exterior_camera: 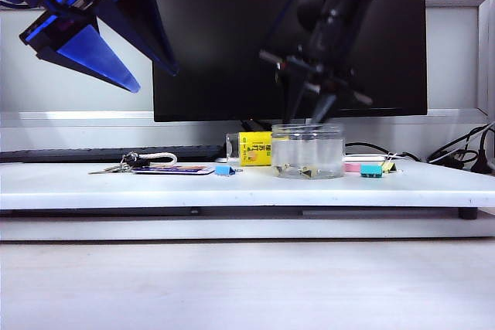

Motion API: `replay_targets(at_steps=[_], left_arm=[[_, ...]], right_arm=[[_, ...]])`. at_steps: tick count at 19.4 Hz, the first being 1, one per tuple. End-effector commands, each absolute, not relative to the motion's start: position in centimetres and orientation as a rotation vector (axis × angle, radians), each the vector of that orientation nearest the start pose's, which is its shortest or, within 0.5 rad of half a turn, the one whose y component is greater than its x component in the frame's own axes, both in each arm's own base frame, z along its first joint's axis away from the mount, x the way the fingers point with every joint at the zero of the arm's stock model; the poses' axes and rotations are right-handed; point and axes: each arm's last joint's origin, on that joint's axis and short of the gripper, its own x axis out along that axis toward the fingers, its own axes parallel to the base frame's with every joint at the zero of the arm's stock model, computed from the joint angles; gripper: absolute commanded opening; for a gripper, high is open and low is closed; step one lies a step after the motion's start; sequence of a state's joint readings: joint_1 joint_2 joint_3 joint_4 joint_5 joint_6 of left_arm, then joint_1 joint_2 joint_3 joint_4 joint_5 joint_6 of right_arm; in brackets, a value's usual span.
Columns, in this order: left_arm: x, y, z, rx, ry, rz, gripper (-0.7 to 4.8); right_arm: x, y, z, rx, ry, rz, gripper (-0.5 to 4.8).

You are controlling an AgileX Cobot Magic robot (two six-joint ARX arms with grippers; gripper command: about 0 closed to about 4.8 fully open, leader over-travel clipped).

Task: Take the clips out of the round transparent plastic box and place them on the table.

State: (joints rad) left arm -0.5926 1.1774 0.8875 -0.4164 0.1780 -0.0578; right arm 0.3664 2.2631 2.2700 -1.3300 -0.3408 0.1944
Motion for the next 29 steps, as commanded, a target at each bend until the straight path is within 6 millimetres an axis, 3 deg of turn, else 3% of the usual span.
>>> replay_targets(at_steps=[1,5,19,25,29], left_arm=[[19.9,-14.1,27.4,0.091,0.729,-0.726,3.10],[19.8,-14.1,27.4,0.091,0.737,-0.730,3.10],[19.6,-14.1,27.3,0.106,0.752,-0.796,3.10],[19.6,-14.1,27.2,0.142,0.739,-0.811,3.10],[19.6,-14.1,27.2,0.156,0.735,-0.816,3.10]], right_arm=[[41.8,17.1,26.7,0.028,1.434,0.516,1.81],[41.7,17.0,26.7,-0.138,1.404,0.515,1.81],[41.9,17.6,26.7,-0.265,1.312,0.660,2.16],[42.2,18.2,25.0,-0.374,1.328,0.752,2.16],[42.5,18.5,24.6,-0.460,1.302,0.707,2.16]])
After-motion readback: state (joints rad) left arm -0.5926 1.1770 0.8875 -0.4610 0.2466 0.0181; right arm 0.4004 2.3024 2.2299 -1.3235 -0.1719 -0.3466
